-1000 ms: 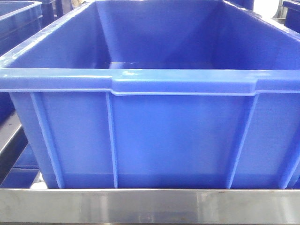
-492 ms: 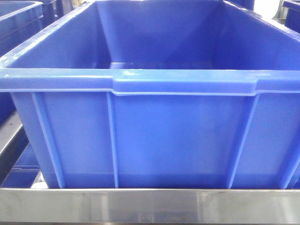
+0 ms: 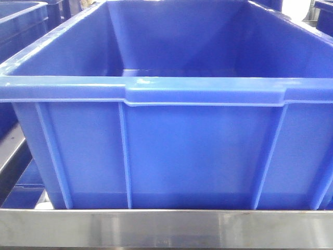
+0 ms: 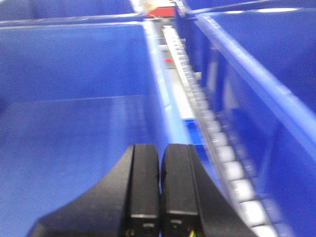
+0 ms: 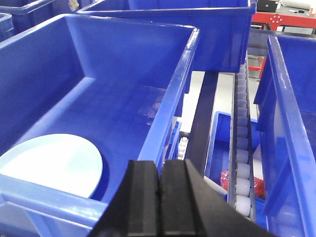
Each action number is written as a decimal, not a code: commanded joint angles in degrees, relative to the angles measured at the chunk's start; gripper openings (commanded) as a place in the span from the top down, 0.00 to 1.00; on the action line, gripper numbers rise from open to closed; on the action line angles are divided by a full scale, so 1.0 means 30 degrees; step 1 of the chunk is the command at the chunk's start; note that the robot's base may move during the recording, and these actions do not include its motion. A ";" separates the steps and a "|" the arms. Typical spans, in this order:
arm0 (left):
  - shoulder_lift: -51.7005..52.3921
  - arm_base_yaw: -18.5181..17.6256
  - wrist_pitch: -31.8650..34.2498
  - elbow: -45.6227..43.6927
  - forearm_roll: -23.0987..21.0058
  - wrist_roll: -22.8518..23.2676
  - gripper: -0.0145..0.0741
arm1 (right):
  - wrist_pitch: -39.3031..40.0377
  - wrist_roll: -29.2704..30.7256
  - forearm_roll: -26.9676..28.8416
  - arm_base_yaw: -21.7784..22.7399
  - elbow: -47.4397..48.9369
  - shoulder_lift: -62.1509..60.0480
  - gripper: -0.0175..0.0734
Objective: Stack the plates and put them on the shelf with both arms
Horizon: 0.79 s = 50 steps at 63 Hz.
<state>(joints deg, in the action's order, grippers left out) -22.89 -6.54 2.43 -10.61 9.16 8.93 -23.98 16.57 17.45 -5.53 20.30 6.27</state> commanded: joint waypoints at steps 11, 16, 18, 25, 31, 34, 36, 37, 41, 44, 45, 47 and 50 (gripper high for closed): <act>-0.0091 0.0362 0.1420 0.0103 -0.0186 -0.0035 0.74 | 0.1511 0.0040 0.0000 0.0118 0.0501 0.0212 0.75; -0.0091 0.0362 0.1420 0.0103 -0.0186 -0.0035 0.74 | 0.1511 0.0040 0.0000 0.0118 0.0501 0.0212 0.75; -0.0091 0.0362 0.1420 0.0103 -0.0186 -0.0035 0.74 | 0.1511 0.0040 0.0000 0.0118 0.0501 0.0212 0.75; -0.0091 0.0362 0.1420 0.0103 -0.0186 -0.0035 0.74 | 0.1494 0.0040 0.0000 0.0118 0.0501 0.0212 0.75; 0.0141 0.0289 0.1420 0.0103 -0.0186 -0.0035 0.74 | 0.1494 0.0040 0.0000 0.0118 0.0501 0.0212 0.75; 0.0596 0.0289 0.1420 0.0103 -0.0186 -0.0035 0.74 | 0.1494 0.0040 0.0000 0.0118 0.0501 0.0212 0.75; 0.1031 0.0289 0.1420 0.0103 -0.0186 -0.0035 0.74 | 0.1494 0.0040 0.0000 0.0118 0.0501 0.0212 0.75; 0.1320 0.0289 0.1420 0.0103 -0.0186 -0.0035 0.74 | 0.1494 0.0040 0.0000 0.0118 0.0501 0.0212 0.75; 0.2160 0.0289 0.1420 0.0103 -0.0634 -0.0035 0.74 | 0.1494 0.0040 0.0000 0.0118 0.0501 0.0212 0.75; 0.2654 0.0332 0.1420 0.0103 -0.1292 -0.0035 0.74 | 0.1494 0.0040 0.0000 0.0118 0.0501 0.0212 0.75; 0.2890 0.0332 0.1420 0.0103 -0.1550 -0.0035 0.74 | 0.1494 0.0040 0.0000 0.0118 0.0501 0.0212 0.75; 0.3172 0.0332 0.1420 0.0103 -0.1804 -0.0035 0.74 | 0.1494 0.0040 0.0000 0.0118 0.0501 0.0212 0.75; 0.3673 0.0332 0.1386 0.0103 -0.1939 -0.0035 0.74 | 0.1494 0.0040 0.0000 0.0118 0.0501 0.0212 0.75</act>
<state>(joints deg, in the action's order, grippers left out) -13.18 -5.64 1.85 -8.48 5.30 8.84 -23.98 16.57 17.45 -5.53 20.30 6.27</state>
